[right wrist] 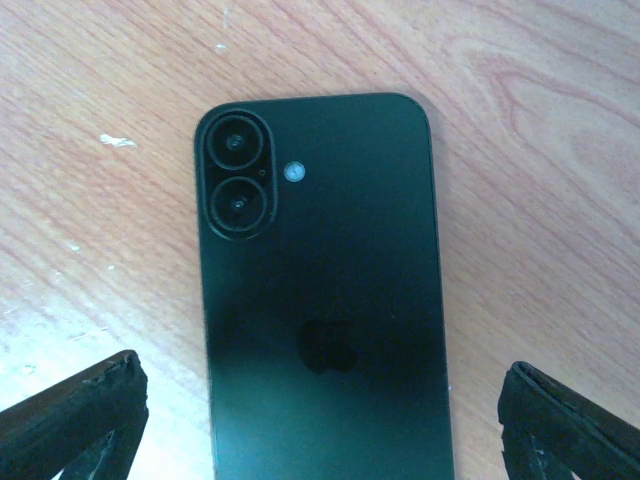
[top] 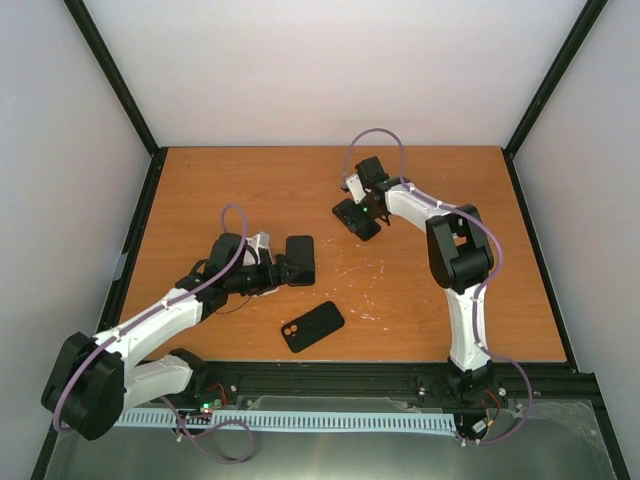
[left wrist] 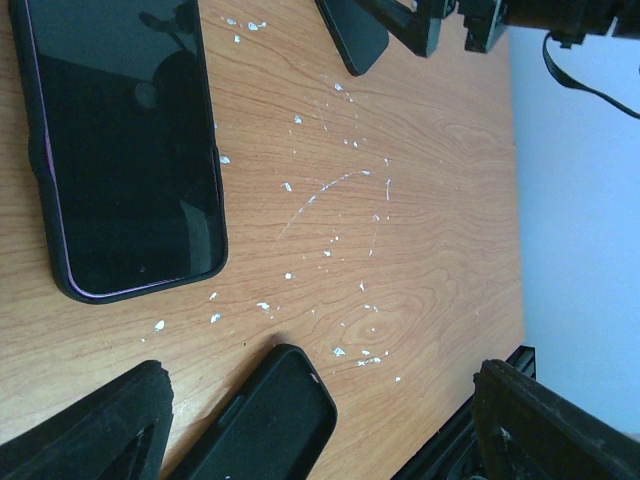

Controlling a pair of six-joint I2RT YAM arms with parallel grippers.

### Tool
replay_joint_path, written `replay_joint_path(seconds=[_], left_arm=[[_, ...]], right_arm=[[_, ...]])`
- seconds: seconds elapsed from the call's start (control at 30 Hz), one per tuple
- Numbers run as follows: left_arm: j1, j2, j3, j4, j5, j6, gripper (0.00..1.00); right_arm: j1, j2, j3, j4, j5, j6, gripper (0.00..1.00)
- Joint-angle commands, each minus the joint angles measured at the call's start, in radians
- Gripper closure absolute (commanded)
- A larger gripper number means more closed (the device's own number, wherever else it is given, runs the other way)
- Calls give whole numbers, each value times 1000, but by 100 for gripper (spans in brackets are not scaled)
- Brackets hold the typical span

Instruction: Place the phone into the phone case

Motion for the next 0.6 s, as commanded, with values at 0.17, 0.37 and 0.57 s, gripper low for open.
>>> replay_joint_path(seconds=[0.17, 0.37, 0.57], left_arm=[[14, -50, 26, -38, -6, 34, 17], [18, -61, 26, -45, -12, 39, 17], [26, -59, 37, -47, 5, 36, 17]], right_arm=[[-16, 94, 64, -80, -57, -76, 8], [-16, 112, 51, -107, -17, -59, 14], [-15, 90, -2, -112, 18, -43, 22]])
